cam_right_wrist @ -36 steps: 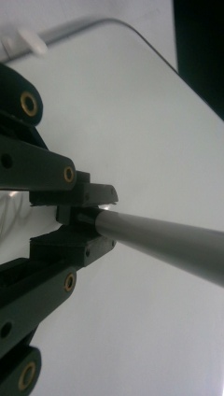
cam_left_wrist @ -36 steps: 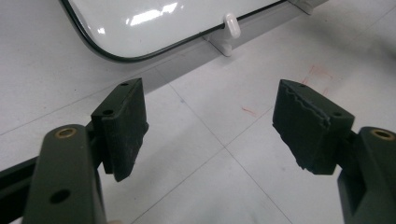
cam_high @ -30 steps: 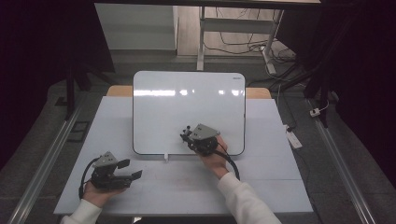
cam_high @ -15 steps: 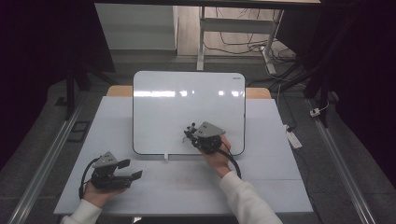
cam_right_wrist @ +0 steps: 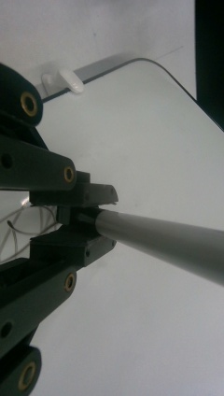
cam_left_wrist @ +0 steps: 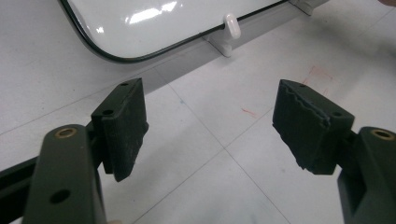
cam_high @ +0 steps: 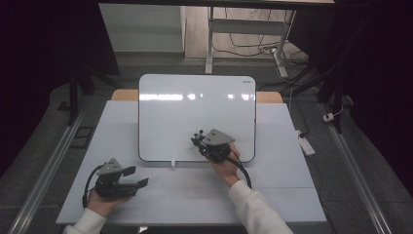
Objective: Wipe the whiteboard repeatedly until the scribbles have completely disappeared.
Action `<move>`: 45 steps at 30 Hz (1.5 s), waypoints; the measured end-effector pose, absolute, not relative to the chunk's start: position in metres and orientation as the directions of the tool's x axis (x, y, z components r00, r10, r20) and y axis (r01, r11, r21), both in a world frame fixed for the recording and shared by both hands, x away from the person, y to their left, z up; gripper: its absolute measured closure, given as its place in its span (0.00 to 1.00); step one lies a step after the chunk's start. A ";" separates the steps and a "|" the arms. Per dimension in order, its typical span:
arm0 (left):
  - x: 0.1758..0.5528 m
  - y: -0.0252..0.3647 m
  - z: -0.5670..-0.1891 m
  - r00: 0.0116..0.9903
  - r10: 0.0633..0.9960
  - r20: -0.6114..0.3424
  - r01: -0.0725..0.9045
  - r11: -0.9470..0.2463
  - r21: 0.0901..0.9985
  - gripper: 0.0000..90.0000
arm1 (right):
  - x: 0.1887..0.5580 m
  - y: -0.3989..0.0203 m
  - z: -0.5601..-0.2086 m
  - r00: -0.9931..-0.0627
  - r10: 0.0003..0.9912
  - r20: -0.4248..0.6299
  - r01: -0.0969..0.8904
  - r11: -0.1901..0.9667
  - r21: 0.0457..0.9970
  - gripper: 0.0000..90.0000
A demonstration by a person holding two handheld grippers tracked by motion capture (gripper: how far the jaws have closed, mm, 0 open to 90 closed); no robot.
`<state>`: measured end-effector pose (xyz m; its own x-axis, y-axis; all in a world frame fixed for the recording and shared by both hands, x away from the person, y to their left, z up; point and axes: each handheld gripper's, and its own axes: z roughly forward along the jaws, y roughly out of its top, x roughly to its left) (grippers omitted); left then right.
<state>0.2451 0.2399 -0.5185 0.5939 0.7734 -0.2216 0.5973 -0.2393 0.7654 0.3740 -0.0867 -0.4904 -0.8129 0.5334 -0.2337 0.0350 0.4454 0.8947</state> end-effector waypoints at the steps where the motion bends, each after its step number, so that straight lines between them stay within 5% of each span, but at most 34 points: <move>1: 0.245 0.240 -0.519 0.593 0.774 -0.221 0.598 -0.240 0.765 0.30 | 0.368 -0.080 -0.497 -0.845 0.478 -0.240 0.020 0.477 0.879 0.87; 4: 0.245 0.240 -0.519 0.593 0.774 -0.221 0.598 -0.240 0.765 0.30 | 0.362 -0.073 -0.502 -0.858 0.436 -0.270 -0.012 0.510 0.860 0.87; 11: 0.245 0.240 -0.519 0.593 0.775 -0.220 0.597 -0.239 0.766 0.30 | 0.376 -0.083 -0.489 -0.814 0.529 -0.238 0.026 0.444 0.896 0.87; 14: 0.245 0.241 -0.519 0.590 0.776 -0.223 0.600 -0.236 0.765 0.30 | 0.362 -0.075 -0.502 -0.855 0.441 -0.274 -0.013 0.510 0.860 0.87; 21: 0.245 0.241 -0.518 0.592 0.775 -0.219 0.596 -0.239 0.767 0.30 | 0.366 -0.085 -0.497 -0.824 0.509 -0.249 0.021 0.466 0.885 0.86; 25: 0.245 0.240 -0.519 0.592 0.775 -0.221 0.598 -0.239 0.765 0.30 | 0.357 -0.077 -0.504 -0.842 0.452 -0.295 -0.024 0.515 0.857 0.87; 30: 0.245 0.240 -0.519 0.591 0.776 -0.220 0.598 -0.239 0.765 0.30 | 0.366 -0.087 -0.498 -0.807 0.536 -0.248 0.020 0.445 0.895 0.87; 36: 0.245 0.240 -0.519 0.593 0.775 -0.219 0.597 -0.241 0.765 0.30 | 0.356 -0.074 -0.507 -0.845 0.455 -0.283 -0.021 0.500 0.866 0.87; 41: 0.245 0.241 -0.519 0.591 0.776 -0.220 0.598 -0.238 0.765 0.30 | 0.366 -0.089 -0.498 -0.805 0.536 -0.255 0.012 0.444 0.896 0.87; 45: 0.246 0.240 -0.519 0.594 0.774 -0.219 0.598 -0.242 0.764 0.30 | 0.356 -0.079 -0.506 -0.834 0.463 -0.298 -0.027 0.506 0.862 0.87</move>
